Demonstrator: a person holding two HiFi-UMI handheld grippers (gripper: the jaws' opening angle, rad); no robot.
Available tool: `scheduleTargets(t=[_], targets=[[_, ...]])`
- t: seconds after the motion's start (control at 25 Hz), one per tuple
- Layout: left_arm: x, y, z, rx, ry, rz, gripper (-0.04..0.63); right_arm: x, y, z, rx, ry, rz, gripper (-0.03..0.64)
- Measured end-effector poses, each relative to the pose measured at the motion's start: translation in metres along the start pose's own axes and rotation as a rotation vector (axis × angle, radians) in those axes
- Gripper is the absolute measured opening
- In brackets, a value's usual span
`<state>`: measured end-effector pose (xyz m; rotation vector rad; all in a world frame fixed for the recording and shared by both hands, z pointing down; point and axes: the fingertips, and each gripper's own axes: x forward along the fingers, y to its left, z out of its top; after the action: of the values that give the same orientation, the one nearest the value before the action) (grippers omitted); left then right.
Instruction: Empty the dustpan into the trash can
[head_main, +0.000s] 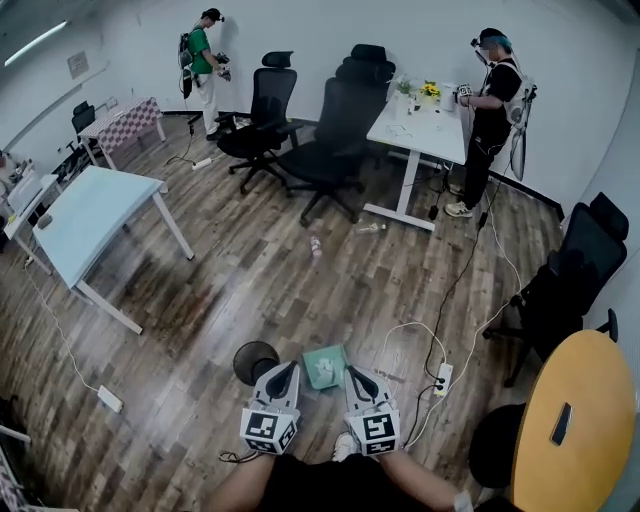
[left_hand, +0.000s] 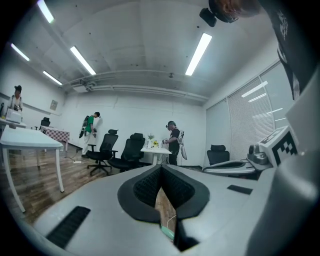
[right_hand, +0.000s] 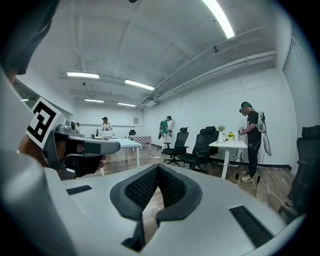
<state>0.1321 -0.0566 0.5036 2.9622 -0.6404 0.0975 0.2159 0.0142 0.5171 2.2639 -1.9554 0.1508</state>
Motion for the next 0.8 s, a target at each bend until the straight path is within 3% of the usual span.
scheduleTargets(t=[0.12, 0.52, 0.8], targets=[[0.015, 0.010, -0.007, 0.024, 0.026, -0.002, 0.012, 0.015, -0.007, -0.008, -0.002, 0.032, 0.007, 0.023], [0.041, 0.067, -0.026, -0.024, 0.097, 0.021, 0.012, 0.066, -0.021, -0.066, 0.022, 0.191, -0.045, 0.023], [0.056, 0.084, -0.060, -0.056, 0.155, 0.000, 0.012, 0.100, -0.027, -0.122, 0.153, 0.295, -0.089, 0.023]])
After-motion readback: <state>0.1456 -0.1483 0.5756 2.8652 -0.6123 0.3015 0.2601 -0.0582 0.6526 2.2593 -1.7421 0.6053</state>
